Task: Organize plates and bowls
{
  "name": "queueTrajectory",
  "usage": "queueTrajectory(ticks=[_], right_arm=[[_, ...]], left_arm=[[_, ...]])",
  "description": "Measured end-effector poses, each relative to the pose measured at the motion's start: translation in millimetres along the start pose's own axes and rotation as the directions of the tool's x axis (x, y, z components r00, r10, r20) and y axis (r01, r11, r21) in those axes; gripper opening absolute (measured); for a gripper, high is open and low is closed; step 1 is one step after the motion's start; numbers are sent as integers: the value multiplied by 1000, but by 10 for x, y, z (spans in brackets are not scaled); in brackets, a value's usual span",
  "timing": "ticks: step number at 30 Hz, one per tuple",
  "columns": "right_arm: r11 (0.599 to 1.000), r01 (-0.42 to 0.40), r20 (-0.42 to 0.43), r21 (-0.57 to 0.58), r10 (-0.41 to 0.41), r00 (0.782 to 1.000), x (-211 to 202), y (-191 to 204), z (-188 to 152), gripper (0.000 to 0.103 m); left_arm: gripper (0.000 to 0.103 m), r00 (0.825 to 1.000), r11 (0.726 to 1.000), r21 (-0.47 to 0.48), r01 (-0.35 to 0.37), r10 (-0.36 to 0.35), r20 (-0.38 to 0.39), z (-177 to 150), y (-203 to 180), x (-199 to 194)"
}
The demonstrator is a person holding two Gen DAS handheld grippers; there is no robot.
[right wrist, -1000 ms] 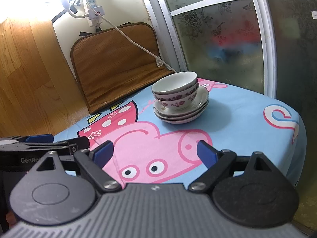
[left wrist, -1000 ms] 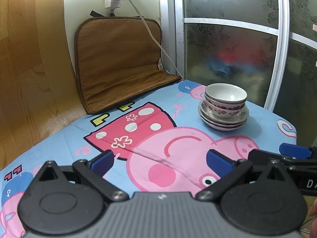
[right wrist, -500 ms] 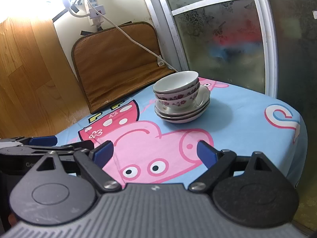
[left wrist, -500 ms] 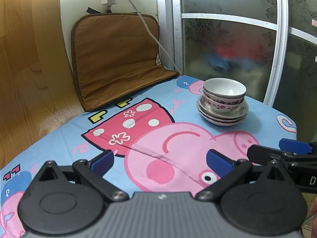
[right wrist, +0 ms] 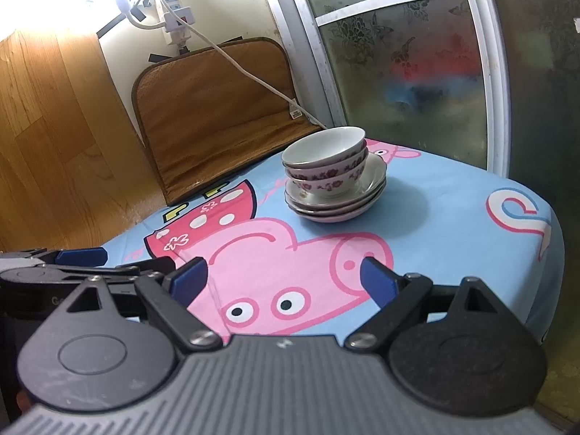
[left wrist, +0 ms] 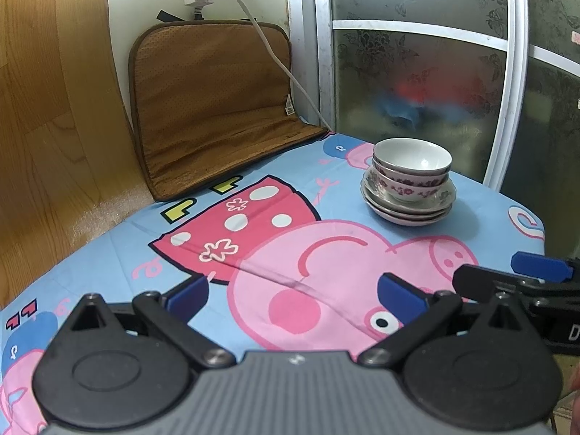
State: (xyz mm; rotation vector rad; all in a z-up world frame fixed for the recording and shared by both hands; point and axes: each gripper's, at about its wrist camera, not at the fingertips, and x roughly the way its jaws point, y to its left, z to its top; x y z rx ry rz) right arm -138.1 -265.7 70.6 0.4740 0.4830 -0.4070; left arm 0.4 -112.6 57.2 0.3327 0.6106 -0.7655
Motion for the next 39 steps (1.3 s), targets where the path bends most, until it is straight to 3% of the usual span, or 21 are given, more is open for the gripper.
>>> queueTrajectory(ticks=[39], right_arm=[[1000, -28, -30, -6, 28, 999, 20, -44, 4, 93]], left_arm=[[103, 1000, 1000, 13, 0, 0, -23, -22, -7, 50]])
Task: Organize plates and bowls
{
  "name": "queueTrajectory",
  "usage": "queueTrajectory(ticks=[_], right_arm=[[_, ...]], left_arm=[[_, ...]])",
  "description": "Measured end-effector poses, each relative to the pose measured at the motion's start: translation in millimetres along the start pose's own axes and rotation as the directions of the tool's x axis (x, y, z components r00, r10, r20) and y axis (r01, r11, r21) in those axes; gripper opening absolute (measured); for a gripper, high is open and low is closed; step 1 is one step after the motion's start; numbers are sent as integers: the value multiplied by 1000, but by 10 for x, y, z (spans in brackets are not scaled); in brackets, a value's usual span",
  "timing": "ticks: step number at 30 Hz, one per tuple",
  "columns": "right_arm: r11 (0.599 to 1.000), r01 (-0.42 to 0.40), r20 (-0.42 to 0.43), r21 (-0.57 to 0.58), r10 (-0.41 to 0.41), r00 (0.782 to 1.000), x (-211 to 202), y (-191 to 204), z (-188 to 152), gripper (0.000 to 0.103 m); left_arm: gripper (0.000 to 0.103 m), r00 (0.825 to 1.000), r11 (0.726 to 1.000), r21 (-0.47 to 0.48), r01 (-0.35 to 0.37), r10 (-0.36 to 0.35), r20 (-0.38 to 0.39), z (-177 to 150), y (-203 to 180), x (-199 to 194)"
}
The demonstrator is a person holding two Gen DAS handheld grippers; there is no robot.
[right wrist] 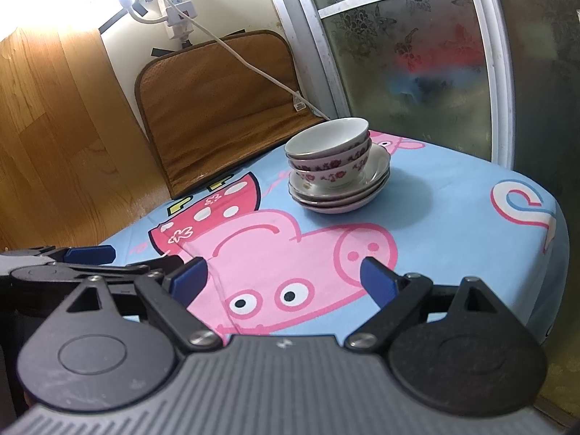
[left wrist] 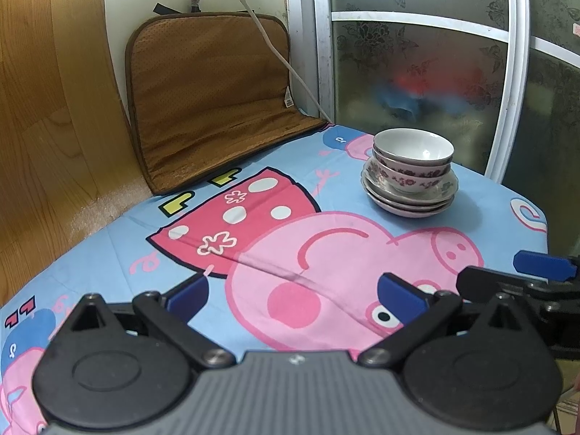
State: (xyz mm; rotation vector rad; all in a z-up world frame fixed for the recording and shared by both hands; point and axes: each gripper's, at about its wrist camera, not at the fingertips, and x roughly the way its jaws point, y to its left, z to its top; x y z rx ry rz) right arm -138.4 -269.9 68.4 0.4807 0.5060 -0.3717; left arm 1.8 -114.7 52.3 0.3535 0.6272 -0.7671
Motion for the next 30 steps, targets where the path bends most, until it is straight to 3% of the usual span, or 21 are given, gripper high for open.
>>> queueTrajectory(ticks=[30], right_arm=[[1000, -7, -3, 2, 7, 1000, 24, -61, 29, 93]], left_arm=[[103, 998, 999, -21, -26, 25, -53, -37, 88, 174]])
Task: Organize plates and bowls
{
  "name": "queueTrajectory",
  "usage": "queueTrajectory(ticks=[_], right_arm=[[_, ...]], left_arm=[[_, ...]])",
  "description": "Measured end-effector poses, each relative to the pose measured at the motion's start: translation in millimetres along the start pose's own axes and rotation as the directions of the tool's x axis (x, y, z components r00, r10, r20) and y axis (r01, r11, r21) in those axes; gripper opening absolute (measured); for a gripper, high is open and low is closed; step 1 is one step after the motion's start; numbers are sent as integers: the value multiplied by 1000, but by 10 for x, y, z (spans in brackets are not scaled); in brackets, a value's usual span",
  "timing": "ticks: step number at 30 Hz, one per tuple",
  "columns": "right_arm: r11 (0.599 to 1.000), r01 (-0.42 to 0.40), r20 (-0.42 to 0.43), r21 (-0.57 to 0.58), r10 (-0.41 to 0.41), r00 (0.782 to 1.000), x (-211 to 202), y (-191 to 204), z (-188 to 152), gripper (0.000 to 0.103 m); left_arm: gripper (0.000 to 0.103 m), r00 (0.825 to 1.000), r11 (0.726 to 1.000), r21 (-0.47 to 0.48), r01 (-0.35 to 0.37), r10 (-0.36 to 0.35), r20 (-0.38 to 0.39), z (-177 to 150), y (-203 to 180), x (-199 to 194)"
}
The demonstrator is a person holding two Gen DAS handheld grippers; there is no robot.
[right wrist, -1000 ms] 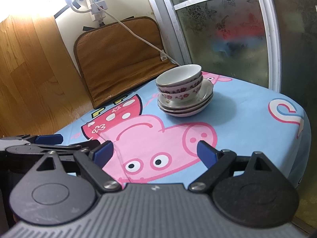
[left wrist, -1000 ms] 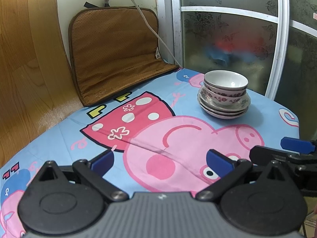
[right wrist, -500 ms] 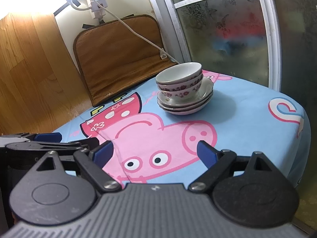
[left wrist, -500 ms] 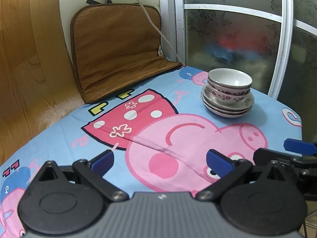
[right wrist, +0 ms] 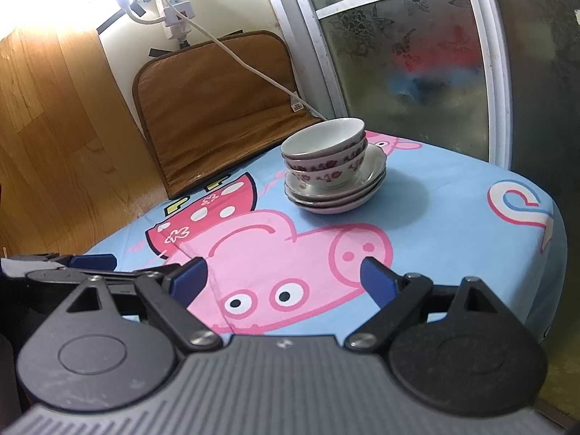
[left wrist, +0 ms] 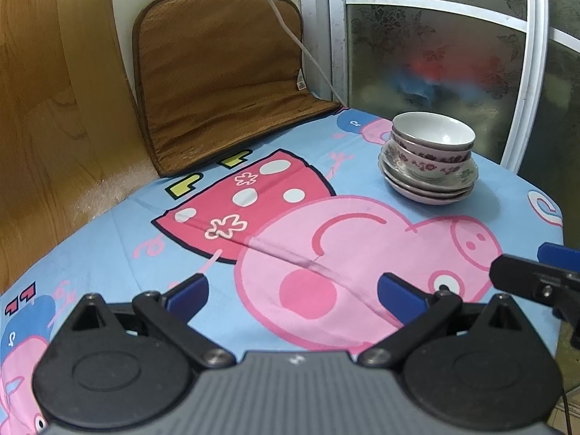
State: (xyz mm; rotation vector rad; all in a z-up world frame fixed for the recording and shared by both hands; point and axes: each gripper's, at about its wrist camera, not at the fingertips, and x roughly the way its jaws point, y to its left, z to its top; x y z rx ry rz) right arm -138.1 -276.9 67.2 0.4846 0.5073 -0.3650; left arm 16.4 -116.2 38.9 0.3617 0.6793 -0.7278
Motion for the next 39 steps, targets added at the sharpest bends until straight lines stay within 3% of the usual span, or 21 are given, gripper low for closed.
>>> queueTrajectory(ticks=[13, 26, 35, 39], right_arm=[[1000, -18, -2, -11, 17, 1000, 93, -22, 84, 93], [1000, -24, -8, 18, 24, 1000, 143, -271, 178, 93], [997, -56, -27, 48, 57, 998, 209, -405, 189, 93], [996, -73, -37, 54, 75, 997, 233, -435, 173, 93]], left_arm=[[103, 999, 999, -38, -34, 33, -33, -9, 101, 120], [103, 990, 994, -71, -89, 80, -120, -140, 131, 420], [103, 992, 983, -158, -91, 75, -106, -209, 199, 417], [103, 989, 978, -167, -121, 104, -106, -222, 164, 389]])
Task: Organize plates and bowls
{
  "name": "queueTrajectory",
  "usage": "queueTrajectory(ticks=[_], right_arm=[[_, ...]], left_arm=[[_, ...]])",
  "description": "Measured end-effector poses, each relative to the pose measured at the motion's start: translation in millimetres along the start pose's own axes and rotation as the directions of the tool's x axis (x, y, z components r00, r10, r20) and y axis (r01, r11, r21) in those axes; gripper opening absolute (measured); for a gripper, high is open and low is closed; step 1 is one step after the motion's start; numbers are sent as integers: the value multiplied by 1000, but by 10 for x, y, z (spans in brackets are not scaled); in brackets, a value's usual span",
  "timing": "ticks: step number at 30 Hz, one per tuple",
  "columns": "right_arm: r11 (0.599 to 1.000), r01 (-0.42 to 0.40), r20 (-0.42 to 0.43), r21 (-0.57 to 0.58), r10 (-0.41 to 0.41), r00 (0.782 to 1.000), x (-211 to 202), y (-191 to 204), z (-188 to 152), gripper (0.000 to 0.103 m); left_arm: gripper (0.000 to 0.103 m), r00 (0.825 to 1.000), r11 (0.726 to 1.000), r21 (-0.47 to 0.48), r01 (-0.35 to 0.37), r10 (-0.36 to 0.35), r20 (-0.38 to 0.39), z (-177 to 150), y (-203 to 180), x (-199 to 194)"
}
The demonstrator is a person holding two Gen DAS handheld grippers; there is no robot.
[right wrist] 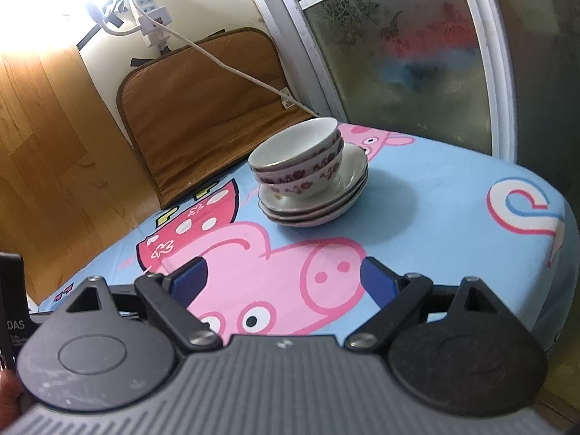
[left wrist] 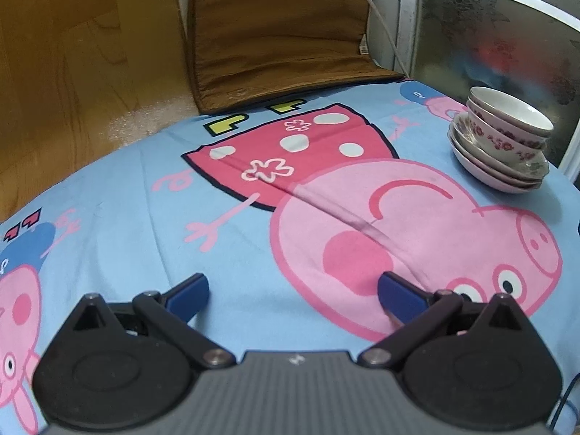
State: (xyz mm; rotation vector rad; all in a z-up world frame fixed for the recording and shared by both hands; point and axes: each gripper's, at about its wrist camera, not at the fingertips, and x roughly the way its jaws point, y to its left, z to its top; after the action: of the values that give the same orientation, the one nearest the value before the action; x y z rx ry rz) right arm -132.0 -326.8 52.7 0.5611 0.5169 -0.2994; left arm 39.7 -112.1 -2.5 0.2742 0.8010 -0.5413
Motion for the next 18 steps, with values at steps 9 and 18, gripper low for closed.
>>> queueTrajectory(ticks=[9, 18], right_arm=[[999, -35, -8, 39, 35, 999, 3, -130, -1, 93], [995, -80, -3, 61, 81, 997, 43, -290, 46, 93]], left_arm=[[103, 999, 998, -63, -30, 29, -18, -34, -19, -19], [103, 998, 994, -95, -61, 58, -38, -35, -43, -39]])
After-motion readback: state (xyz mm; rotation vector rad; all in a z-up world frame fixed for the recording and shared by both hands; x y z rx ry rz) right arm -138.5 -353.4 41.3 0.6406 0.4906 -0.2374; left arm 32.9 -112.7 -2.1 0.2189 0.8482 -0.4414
